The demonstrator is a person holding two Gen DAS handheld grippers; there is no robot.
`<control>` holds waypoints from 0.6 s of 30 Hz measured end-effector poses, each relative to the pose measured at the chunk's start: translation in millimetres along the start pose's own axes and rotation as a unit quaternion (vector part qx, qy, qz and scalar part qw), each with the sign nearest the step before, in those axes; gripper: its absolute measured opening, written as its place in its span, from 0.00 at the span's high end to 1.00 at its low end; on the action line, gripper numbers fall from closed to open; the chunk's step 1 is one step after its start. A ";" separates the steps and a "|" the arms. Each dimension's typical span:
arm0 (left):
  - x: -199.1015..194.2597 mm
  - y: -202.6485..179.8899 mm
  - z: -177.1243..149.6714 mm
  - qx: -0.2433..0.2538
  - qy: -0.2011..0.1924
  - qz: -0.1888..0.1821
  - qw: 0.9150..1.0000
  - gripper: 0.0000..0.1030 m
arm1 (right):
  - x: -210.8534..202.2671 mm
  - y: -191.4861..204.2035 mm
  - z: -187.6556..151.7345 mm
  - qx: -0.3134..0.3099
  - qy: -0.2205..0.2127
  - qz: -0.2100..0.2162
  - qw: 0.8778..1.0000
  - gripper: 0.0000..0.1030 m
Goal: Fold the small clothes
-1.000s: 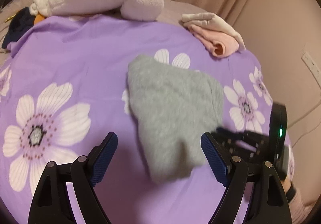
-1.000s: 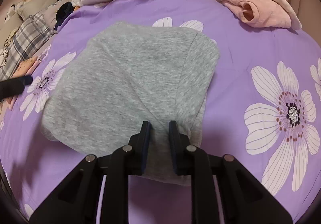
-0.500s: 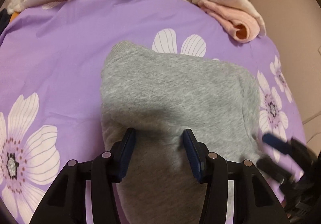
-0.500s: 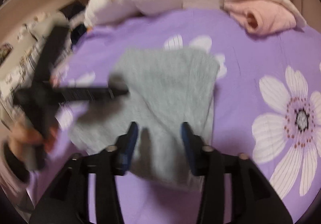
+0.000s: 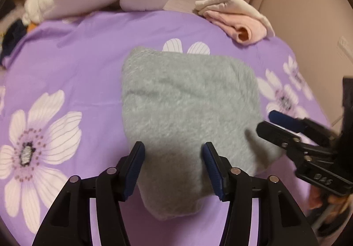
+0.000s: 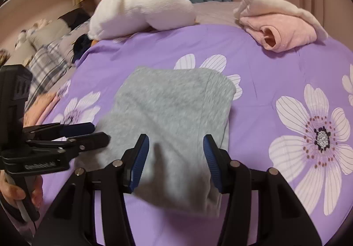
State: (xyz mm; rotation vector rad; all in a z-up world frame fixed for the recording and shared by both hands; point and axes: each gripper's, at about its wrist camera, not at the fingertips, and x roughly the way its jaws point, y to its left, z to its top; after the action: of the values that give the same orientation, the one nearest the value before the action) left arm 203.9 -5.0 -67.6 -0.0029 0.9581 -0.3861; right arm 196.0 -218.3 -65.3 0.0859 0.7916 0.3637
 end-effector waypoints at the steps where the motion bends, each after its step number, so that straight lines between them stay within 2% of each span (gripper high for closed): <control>1: 0.5 -1.8 -3.6 0.003 -0.001 0.004 1.000 0.41 | 3.4 -1.3 -2.5 -0.002 0.008 -0.002 1.000 0.51; 4: 2.4 -4.3 -5.1 0.005 -0.002 0.010 1.000 0.40 | 22.3 -4.9 -12.7 -0.008 0.038 -0.025 0.999 0.51; 6: 3.4 -7.4 -5.5 0.011 -0.002 0.018 1.000 0.40 | 31.9 -10.1 -17.1 0.000 0.046 -0.026 0.999 0.51; 9: 3.0 -10.9 -7.0 0.019 -0.002 0.026 0.999 0.40 | 32.3 -10.6 -15.5 0.007 0.045 -0.025 0.999 0.51; 12: -2.7 -8.5 -10.2 0.009 0.000 0.020 1.000 0.40 | 26.8 -8.3 -13.8 0.006 0.045 -0.026 0.999 0.51; 18: -8.4 -8.3 -18.6 0.010 0.002 0.015 1.000 0.40 | 5.1 -7.9 -13.5 0.017 0.021 -0.010 1.000 0.51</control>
State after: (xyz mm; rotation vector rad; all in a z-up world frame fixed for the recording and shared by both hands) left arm 182.1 -7.0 -70.3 0.0309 0.9562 -0.3682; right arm 192.0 -224.7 -80.0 0.1033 0.8403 0.3341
